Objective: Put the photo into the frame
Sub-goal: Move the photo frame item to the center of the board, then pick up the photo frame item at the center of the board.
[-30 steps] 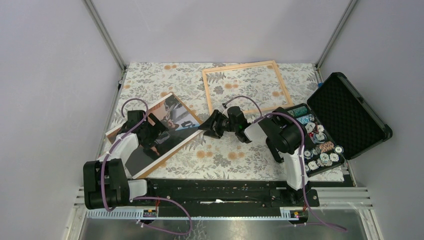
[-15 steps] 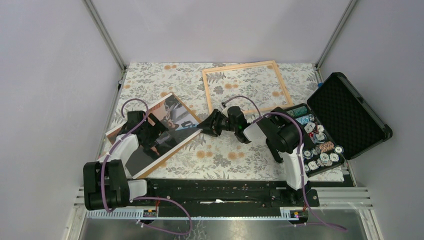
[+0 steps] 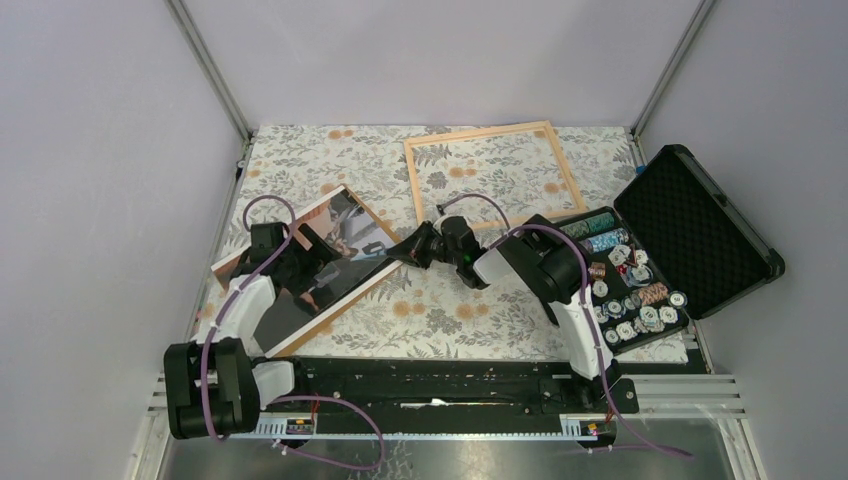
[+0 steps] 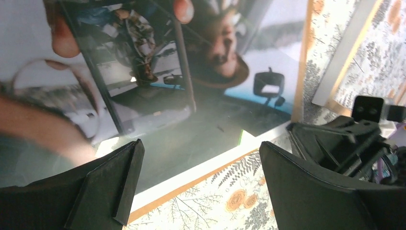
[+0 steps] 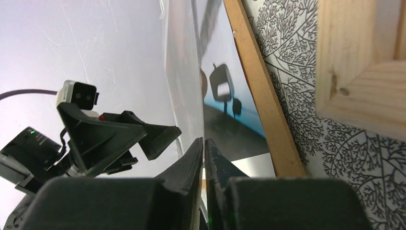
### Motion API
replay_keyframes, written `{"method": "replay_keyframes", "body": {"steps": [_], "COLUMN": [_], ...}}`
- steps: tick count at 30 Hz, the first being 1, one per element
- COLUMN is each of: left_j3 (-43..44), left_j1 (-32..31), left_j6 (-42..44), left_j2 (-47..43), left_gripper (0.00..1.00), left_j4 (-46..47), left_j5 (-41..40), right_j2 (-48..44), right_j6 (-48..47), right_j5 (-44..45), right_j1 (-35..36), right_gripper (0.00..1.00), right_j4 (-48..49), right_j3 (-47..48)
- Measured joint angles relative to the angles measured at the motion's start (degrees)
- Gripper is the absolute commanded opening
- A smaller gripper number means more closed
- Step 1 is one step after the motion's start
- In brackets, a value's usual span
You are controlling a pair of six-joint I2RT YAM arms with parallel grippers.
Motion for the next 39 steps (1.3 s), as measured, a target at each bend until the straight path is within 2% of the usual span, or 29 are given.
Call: {"method": "replay_keyframes", "body": {"steps": [2, 9, 14, 18, 25, 28, 31, 34, 37, 39], "left_j3": [0.0, 1.3, 4.6, 8.0, 9.4, 10.3, 10.8, 10.2, 6.3, 3.3], "left_j1": [0.0, -0.1, -1.9, -4.3, -8.0, -8.2, -8.2, -8.2, -8.2, -8.2], "left_j6": [0.3, 1.9, 3.0, 3.8, 4.3, 4.3, 4.3, 3.8, 2.4, 1.1], "left_j2": [-1.3, -3.0, -2.1, 2.6, 8.6, 9.6, 10.0, 10.2, 10.2, 10.3], "left_gripper": [0.99, 0.99, 0.99, 0.99, 0.99, 0.99, 0.99, 0.99, 0.99, 0.99], "left_j4": [0.0, -0.2, -0.2, 0.1, -0.3, -0.4, 0.1, 1.6, 5.2, 6.5], "left_j5": [1.2, 6.5, 9.7, 12.7, 15.5, 16.1, 16.1, 16.0, 15.7, 15.5], "right_j2": [0.3, -0.4, -4.4, -9.7, -12.2, -13.1, -13.4, -13.6, -15.0, -17.1], "right_j6": [0.1, -2.2, -5.0, -7.7, -13.4, -17.8, -23.1, -27.0, -27.3, -25.7], "right_j5": [1.2, 1.9, -1.6, -5.9, -16.4, -19.5, -21.0, -21.4, -21.3, -20.7], "right_j1": [0.3, 0.2, -1.9, -6.5, -16.4, -20.7, -23.6, -25.6, -26.0, -25.6], "right_gripper": [0.00, 0.00, 0.00, 0.00, 0.01, 0.13, 0.42, 0.64, 0.72, 0.74], "right_j4": [0.1, -0.2, -0.9, -3.6, -12.1, -18.8, -27.5, -33.7, -35.2, -33.4], "right_j3": [0.1, -0.7, -4.4, -8.4, -8.7, -8.7, -6.6, -4.3, -5.3, -8.4]}}
